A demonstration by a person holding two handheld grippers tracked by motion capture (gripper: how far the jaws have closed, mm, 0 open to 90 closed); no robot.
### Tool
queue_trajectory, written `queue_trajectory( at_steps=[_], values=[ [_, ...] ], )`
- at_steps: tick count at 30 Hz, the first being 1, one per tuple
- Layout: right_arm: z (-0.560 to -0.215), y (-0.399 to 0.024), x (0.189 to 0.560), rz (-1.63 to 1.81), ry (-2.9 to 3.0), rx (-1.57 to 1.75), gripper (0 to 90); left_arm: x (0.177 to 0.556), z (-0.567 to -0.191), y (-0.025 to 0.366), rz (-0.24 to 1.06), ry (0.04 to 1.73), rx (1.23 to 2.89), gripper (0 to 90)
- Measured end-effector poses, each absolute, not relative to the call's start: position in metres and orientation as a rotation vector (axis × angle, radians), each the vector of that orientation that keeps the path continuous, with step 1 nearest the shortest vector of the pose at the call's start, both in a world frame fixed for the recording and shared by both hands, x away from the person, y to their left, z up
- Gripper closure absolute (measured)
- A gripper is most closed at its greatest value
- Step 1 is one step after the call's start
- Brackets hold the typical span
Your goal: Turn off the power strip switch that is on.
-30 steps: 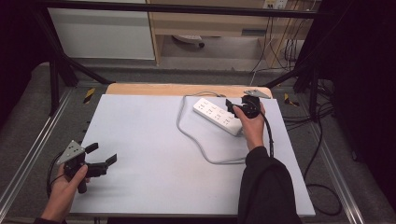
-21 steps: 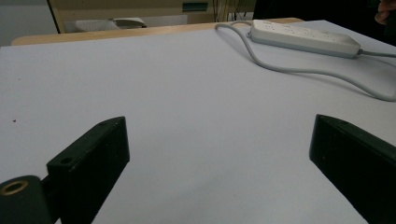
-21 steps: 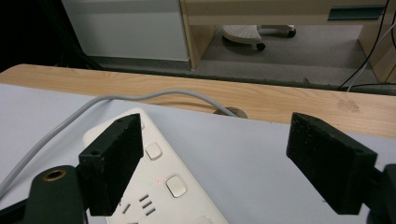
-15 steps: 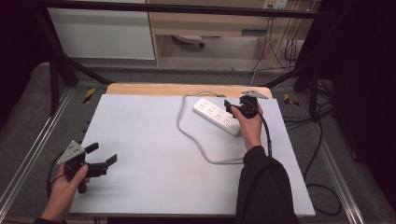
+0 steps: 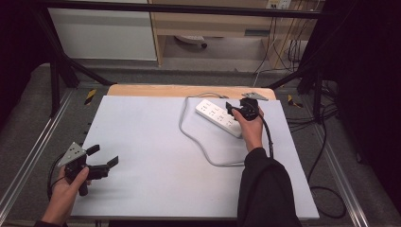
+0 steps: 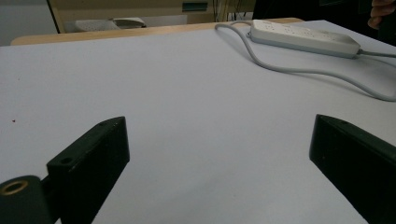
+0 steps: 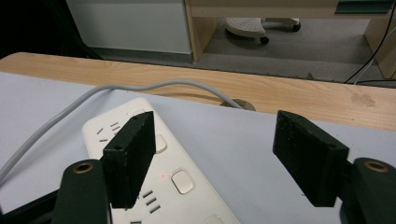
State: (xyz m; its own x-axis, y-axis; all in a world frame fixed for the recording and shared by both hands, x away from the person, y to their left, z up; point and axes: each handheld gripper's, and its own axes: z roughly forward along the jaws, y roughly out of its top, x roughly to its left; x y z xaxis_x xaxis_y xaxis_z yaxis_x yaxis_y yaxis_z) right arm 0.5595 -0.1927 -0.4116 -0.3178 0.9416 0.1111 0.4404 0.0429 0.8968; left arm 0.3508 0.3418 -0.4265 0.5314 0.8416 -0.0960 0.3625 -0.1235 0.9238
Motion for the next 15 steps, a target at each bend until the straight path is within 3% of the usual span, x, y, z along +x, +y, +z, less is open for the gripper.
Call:
queue_trajectory(
  at_steps=[15],
  values=[
    [-0.4164, -0.1873, 0.5612, 1.226, 1.829, 1.367, 51.9, 0.3507, -0.4265, 0.3420, 0.566, 1.018, 1.714, 5.0]
  ],
)
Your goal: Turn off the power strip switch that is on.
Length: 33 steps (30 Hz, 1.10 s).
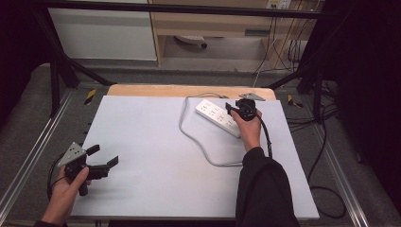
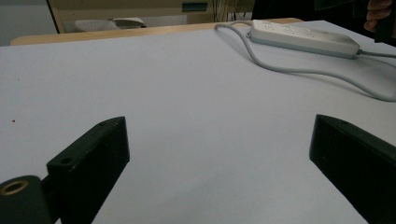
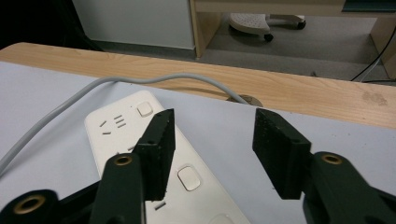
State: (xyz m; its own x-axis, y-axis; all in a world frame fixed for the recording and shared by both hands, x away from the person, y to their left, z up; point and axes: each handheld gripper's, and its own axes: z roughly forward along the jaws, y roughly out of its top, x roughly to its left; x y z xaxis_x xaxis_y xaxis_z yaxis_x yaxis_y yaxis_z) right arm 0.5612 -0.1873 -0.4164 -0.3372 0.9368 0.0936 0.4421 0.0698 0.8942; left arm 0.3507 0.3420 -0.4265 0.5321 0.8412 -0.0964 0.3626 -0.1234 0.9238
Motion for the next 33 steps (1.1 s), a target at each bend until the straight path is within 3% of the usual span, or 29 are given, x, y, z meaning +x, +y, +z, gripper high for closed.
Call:
queue_trajectory(
  at_steps=[15, 33],
  values=[
    [-0.419, -0.182, 0.561, 1.225, 1.865, 1.338, 74.2, 0.351, -0.426, 0.342, 0.568, 1.016, 1.716, 5.0],
    [-0.423, -0.175, 0.561, 1.217, 1.888, 1.315, 87.0, 0.350, -0.426, 0.342, 0.568, 1.017, 1.714, 5.0]
  ],
)
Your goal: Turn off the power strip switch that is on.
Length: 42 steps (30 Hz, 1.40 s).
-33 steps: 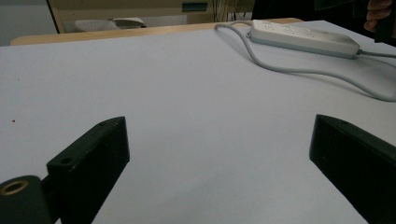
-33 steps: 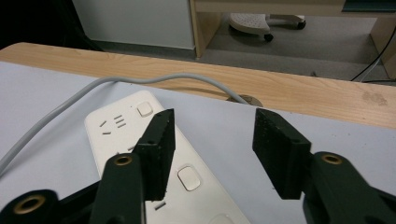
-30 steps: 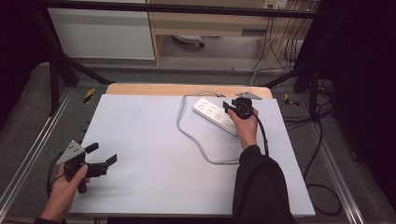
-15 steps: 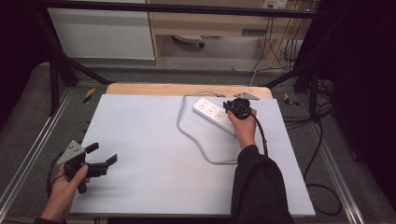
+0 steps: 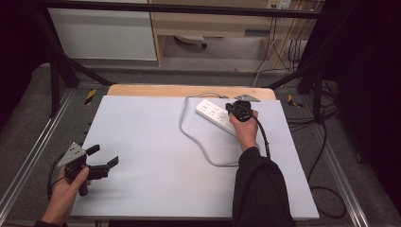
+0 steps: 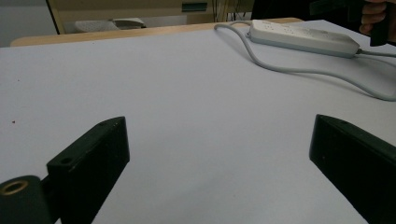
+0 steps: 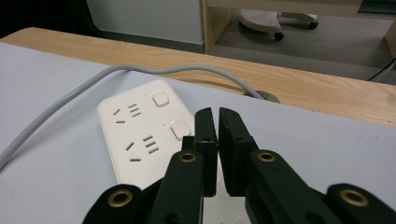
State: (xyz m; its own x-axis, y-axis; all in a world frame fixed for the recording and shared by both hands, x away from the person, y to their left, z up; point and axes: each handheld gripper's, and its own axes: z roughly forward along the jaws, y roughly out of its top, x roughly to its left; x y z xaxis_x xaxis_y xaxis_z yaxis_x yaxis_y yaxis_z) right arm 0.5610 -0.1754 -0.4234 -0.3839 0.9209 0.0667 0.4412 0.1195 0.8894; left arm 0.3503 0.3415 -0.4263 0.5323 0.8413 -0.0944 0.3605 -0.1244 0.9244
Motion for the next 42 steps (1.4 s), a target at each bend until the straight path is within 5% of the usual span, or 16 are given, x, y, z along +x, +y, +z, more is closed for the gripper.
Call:
queue_trajectory(
  at_steps=[42],
  values=[
    [-0.439, -0.168, 0.566, 1.135, 1.936, 1.318, 89.6, 0.350, -0.426, 0.342, 0.568, 1.015, 1.713, 5.0]
  ],
)
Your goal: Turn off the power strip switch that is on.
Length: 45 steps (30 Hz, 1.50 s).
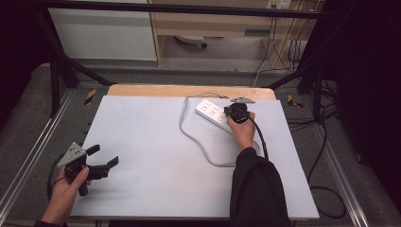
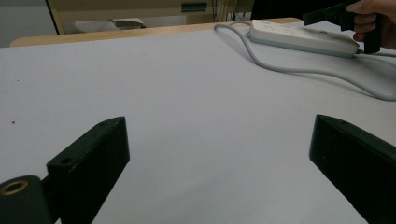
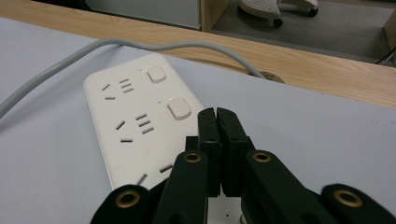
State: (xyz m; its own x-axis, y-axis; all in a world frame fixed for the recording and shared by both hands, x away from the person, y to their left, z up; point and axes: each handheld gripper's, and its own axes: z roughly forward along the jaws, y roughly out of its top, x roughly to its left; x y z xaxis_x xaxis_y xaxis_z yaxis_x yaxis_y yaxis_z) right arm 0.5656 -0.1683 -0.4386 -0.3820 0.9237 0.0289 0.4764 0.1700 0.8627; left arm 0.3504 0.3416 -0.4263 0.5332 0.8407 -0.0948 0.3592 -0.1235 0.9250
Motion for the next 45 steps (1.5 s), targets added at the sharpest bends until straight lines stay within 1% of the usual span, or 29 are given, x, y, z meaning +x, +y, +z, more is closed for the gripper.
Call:
queue_trajectory(
  at_steps=[45],
  values=[
    [-0.4428, -0.1655, 0.5662, 1.102, 1.955, 1.315, 89.7, 0.3503, -0.4262, 0.3417, 0.569, 1.013, 1.715, 5.0]
  ],
)
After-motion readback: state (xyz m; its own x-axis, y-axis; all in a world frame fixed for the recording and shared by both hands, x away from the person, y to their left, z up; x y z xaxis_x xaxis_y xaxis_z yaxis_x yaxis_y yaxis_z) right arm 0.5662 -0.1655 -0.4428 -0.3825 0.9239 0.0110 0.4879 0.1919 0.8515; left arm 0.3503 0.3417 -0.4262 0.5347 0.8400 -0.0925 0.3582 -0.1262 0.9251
